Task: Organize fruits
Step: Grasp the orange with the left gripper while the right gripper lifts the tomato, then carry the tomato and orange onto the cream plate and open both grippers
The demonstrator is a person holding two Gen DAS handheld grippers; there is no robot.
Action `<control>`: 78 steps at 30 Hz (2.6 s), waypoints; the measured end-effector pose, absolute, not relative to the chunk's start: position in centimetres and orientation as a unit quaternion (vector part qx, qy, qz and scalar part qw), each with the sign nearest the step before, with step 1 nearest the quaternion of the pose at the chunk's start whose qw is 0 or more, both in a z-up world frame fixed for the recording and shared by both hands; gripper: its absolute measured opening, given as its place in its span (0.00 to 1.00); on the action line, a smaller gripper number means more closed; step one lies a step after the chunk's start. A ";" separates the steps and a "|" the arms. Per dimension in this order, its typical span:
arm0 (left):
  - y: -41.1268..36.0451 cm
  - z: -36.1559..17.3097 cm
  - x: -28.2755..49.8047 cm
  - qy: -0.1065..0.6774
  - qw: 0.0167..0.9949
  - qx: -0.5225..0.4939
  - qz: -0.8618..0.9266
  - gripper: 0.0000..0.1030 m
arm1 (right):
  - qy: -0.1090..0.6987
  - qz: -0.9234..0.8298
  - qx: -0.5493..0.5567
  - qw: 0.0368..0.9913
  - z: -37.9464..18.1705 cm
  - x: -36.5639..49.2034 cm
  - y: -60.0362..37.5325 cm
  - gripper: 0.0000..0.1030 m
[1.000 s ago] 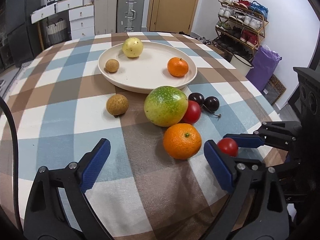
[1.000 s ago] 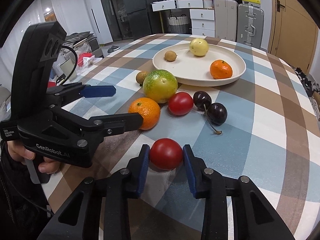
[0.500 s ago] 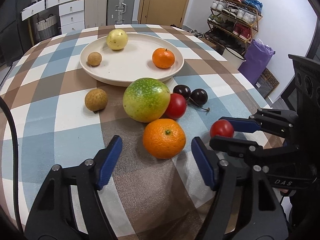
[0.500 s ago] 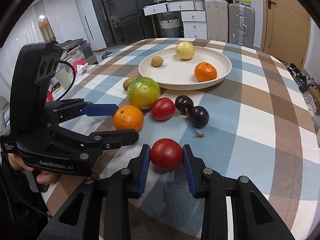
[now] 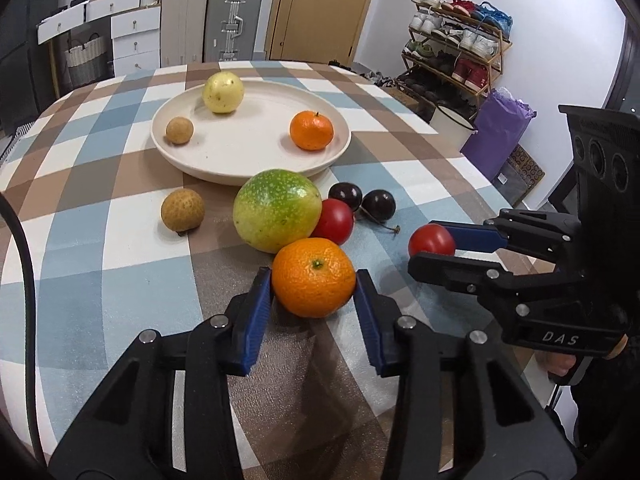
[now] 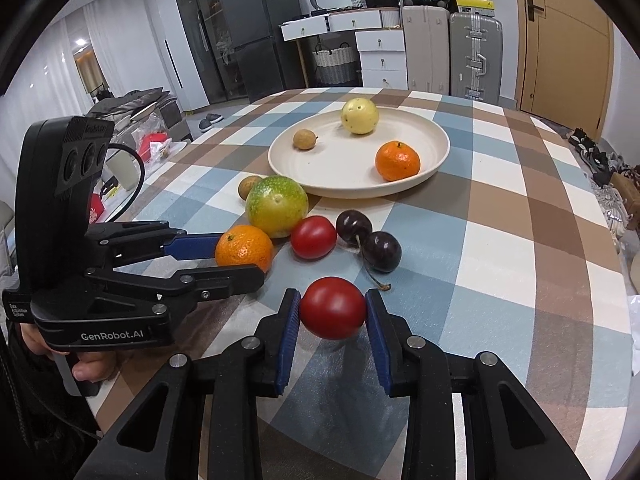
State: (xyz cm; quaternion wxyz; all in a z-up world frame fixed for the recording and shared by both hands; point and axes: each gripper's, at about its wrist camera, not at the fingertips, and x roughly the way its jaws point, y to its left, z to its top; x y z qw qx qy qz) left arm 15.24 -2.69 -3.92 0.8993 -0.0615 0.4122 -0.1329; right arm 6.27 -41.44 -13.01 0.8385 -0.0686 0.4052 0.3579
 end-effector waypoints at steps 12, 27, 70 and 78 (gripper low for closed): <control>-0.4 -0.3 14.1 0.354 0.926 -0.075 -0.105 0.37 | 0.374 0.354 -0.045 0.856 -10.8 7.3 -42.5 0.32; 1.5 2.9 16.6 0.310 0.947 -0.061 -0.055 0.37 | 0.334 0.354 -0.024 0.874 -7.5 10.7 -42.5 0.32; 3.6 -1.1 28.6 0.307 0.950 -0.055 0.000 0.37 | 0.328 0.355 -0.006 0.875 -9.5 21.0 -38.8 0.32; 3.2 -2.3 29.1 0.318 0.947 -0.048 0.000 0.37 | 0.346 0.354 0.007 0.869 -11.0 22.3 -38.5 0.32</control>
